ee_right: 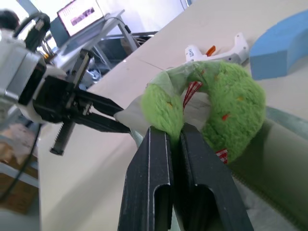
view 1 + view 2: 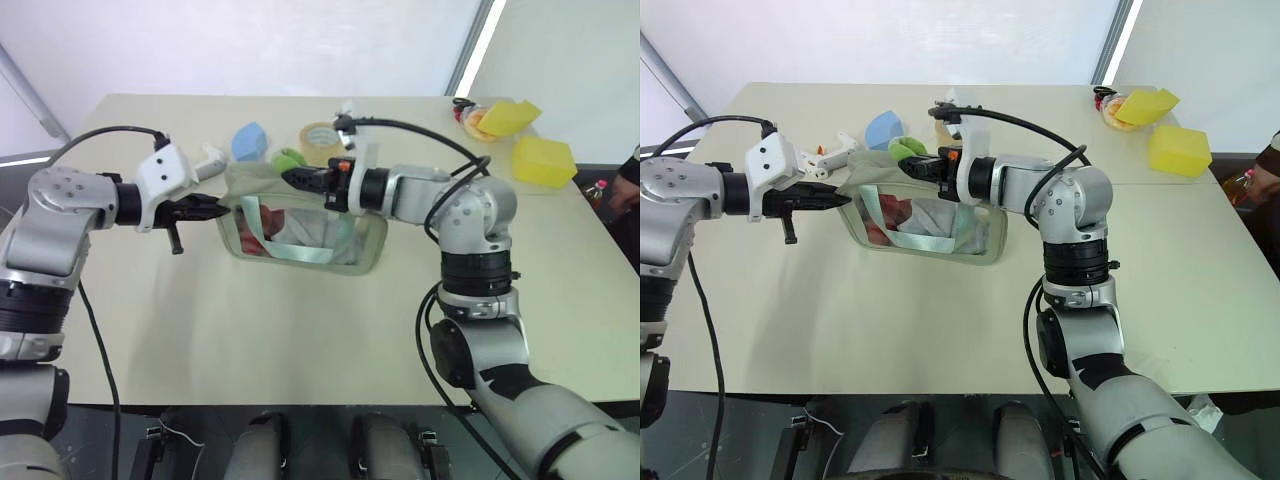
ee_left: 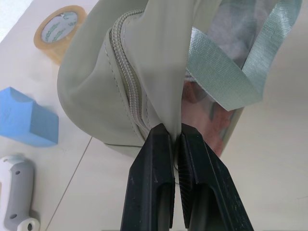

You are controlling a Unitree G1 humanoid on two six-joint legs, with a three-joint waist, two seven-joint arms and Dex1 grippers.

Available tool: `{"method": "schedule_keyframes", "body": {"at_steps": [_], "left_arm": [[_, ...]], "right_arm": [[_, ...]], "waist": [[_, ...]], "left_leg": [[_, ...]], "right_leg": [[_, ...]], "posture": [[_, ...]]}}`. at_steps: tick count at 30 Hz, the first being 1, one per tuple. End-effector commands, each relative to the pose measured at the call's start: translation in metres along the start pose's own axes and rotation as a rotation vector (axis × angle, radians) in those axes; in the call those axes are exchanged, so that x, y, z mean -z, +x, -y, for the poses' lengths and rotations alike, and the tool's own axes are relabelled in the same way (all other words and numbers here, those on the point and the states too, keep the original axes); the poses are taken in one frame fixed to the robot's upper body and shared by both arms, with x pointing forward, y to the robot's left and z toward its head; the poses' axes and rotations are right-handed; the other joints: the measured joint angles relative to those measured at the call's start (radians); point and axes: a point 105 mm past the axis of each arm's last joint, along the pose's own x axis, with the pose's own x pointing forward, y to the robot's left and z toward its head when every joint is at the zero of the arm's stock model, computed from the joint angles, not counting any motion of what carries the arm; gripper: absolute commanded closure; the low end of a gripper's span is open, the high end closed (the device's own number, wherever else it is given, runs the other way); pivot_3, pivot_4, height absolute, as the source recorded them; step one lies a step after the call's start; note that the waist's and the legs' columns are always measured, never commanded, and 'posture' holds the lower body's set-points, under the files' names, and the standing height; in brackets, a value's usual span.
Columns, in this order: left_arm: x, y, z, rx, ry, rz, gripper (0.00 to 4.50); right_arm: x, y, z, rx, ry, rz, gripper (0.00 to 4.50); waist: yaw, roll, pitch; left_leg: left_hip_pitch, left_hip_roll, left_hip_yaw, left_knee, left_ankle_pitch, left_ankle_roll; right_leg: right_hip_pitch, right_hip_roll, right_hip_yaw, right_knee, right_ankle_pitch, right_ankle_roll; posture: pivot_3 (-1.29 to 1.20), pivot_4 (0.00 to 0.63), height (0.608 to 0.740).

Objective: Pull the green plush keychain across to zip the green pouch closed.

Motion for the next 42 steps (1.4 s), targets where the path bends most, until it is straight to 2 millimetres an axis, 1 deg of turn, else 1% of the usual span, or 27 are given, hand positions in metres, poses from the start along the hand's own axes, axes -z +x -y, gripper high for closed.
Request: {"method": "schedule_keyframes", "body": {"at_steps": [1, 5, 9, 11, 13, 15, 20, 23, 25, 27, 29, 30, 32, 33, 35, 36, 37, 40, 42], "left_arm": [[0.007, -0.001, -0.002, -0.008, -0.011, -0.041, 4.5], [0.007, 0.001, -0.003, -0.007, -0.009, -0.04, 4.5], [0.006, 0.001, -0.003, -0.007, -0.004, -0.041, 4.5], [0.006, 0.0, -0.004, -0.009, -0.003, -0.042, 4.5], [0.008, -0.002, -0.004, -0.013, -0.005, -0.048, 4.5], [0.009, -0.004, -0.004, -0.016, -0.008, -0.054, 4.5], [0.013, -0.006, -0.004, -0.018, -0.017, -0.06, 4.5], [0.013, -0.004, -0.004, -0.014, -0.021, -0.057, 4.5], [0.012, -0.002, -0.004, -0.008, -0.021, -0.053, 4.5], [0.011, 0.001, -0.004, -0.005, -0.02, -0.049, 4.5], [0.01, 0.002, -0.005, -0.001, -0.019, -0.048, 4.5], [0.01, 0.003, -0.005, 0.0, -0.018, -0.047, 4.5], [0.01, 0.003, -0.005, 0.003, -0.018, -0.047, 4.5], [0.01, 0.003, -0.005, 0.004, -0.019, -0.047, 4.5], [0.011, 0.003, -0.003, 0.011, -0.018, -0.052, 4.5], [0.011, 0.003, -0.003, 0.014, -0.017, -0.055, 4.5], [0.012, 0.003, -0.002, 0.016, -0.016, -0.056, 4.5], [0.012, 0.003, -0.001, 0.017, -0.016, -0.059, 4.5], [0.012, 0.002, -0.001, 0.017, -0.015, -0.061, 4.5]], "right_arm": [[-0.031, -0.009, -0.005, -0.007, 0.046, 0.116, 4.45], [-0.035, -0.013, 0.006, 0.037, 0.11, 0.143, 4.45], [-0.037, -0.02, 0.014, 0.135, -0.017, 0.143, 4.45], [-0.039, -0.028, 0.02, 0.196, -0.08, 0.147, 4.45], [-0.043, -0.043, 0.027, 0.274, -0.17, 0.145, 4.45], [-0.051, -0.063, 0.034, 0.368, -0.243, 0.16, 4.45], [-0.071, -0.103, 0.04, 0.539, -0.358, 0.205, 4.45], [-0.077, -0.124, 0.045, 0.633, -0.396, 0.22, 4.45], [-0.076, -0.138, 0.051, 0.706, -0.453, 0.197, 4.45], [-0.065, -0.152, 0.061, 0.787, -0.539, 0.126, 4.45], [-0.046, -0.162, 0.071, 0.846, -0.651, 0.001, 4.45], [-0.039, -0.165, 0.075, 0.86, -0.691, -0.047, 4.45], [-0.033, -0.168, 0.079, 0.883, -0.743, -0.095, 4.45], [-0.019, -0.168, 0.085, 0.879, -0.734, -0.141, 4.45], [0.012, -0.163, 0.094, 0.848, -0.672, -0.203, 4.45], [0.023, -0.16, 0.096, 0.835, -0.65, -0.219, 4.45], [0.028, -0.158, 0.096, 0.828, -0.64, -0.222, 4.45], [0.066, -0.13, 0.1, 0.751, -0.552, -0.234, 4.45], [0.081, -0.12, 0.101, 0.73, -0.521, -0.241, 4.45]], "waist": [[-0.001, 0.0, 0.0], [-0.002, 0.001, 0.0], [-0.002, 0.001, 0.0], [-0.001, 0.001, 0.0], [0.001, 0.001, 0.0], [0.002, 0.001, 0.0], [0.0, 0.001, 0.0], [0.001, 0.001, 0.0], [0.004, 0.001, 0.0], [0.012, 0.001, 0.0], [0.023, 0.001, 0.0], [0.026, 0.001, 0.0], [0.027, 0.001, 0.0], [0.025, 0.001, -0.001], [0.025, 0.001, -0.001], [0.026, 0.001, -0.001], [0.026, 0.001, -0.001], [0.022, 0.001, -0.001], [0.022, 0.001, -0.001]], "left_leg": [[0.0, 0.0, 0.0, 0.0, 0.0, 0.0], [0.002, 0.0, 0.0, -0.001, 0.0, 0.0], [0.002, 0.0, 0.0, -0.001, 0.0, 0.0], [0.002, 0.0, 0.0, -0.001, 0.0, 0.0], [0.002, 0.0, 0.0, -0.001, 0.0, 0.0], [0.001, 0.0, 0.0, -0.001, 0.0, 0.0], [0.002, 0.0, 0.0, -0.002, 0.0, 0.0], [0.002, 0.0, 0.001, -0.002, 0.0, 0.001], [0.002, 0.0, 0.001, -0.002, -0.001, 0.002], [0.001, 0.0, 0.001, -0.002, -0.003, 0.005], [0.001, 0.0, 0.001, -0.001, -0.004, 0.006], [0.001, 0.0, 0.001, 0.0, -0.004, 0.007], [0.001, 0.0, 0.001, 0.0, -0.004, 0.007], [0.001, 0.0, 0.001, 0.0, -0.004, 0.008], [0.002, 0.0, 0.001, 0.0, -0.004, 0.008], [0.003, 0.0, 0.001, 0.0, -0.004, 0.008], [0.002, 0.0, 0.001, 0.0, -0.004, 0.008], [0.003, 0.0, 0.002, 0.001, -0.004, 0.008], [0.003, 0.0, 0.001, 0.001, -0.004, 0.008]], "right_leg": [[0.0, 0.0, 0.0, 0.0, 0.0, 0.0], [0.001, 0.0, 0.0, 0.0, 0.0, 0.0], [0.001, 0.0, 0.0, 0.0, 0.0, 0.0], [0.001, 0.0, 0.001, 0.0, 0.0, 0.0], [0.001, 0.0, 0.001, 0.0, 0.0, 0.0], [0.001, 0.0, 0.001, 0.0, 0.0, 0.0], [0.0, 0.0, 0.001, 0.0, 0.0, 0.0], [0.0, 0.0, 0.001, 0.0, 0.0, 0.0], [0.001, 0.0, 0.001, -0.001, 0.0, 0.0], [0.001, 0.0, 0.001, -0.001, 0.0, 0.0], [0.001, 0.0, 0.001, -0.002, 0.0, 0.0], [0.001, 0.0, 0.001, -0.002, 0.0, 0.0], [0.002, 0.0, 0.002, -0.003, 0.0, 0.0], [0.002, 0.0, 0.002, -0.003, 0.0, 0.0], [0.002, 0.0, 0.002, -0.003, 0.0, 0.0], [0.003, 0.0, 0.002, -0.003, 0.0, 0.0], [0.003, 0.001, 0.002, -0.003, 0.0, 0.0], [0.003, 0.0, 0.003, -0.003, 0.0, 0.0], [0.003, 0.001, 0.002, -0.002, 0.0, 0.0]], "posture": [[0.0, 0.15, 0.74], [0.0, 0.15, 0.74], [0.0, 0.15, 0.74], [0.0, 0.15, 0.74], [0.0, 0.15, 0.74], [0.0, 0.15, 0.74], [0.0, 0.15, 0.74], [0.0, 0.15, 0.74], [0.0, 0.15, 0.74], [0.0, 0.15, 0.74], [0.0, 0.15, 0.74], [0.0, 0.15, 0.74], [0.0, 0.15, 0.74], [0.0, 0.15, 0.74], [0.0, 0.15, 0.74], [0.0, 0.15, 0.74], [0.0, 0.15, 0.74], [0.0, 0.15, 0.74], [0.0, 0.15, 0.74]]}}
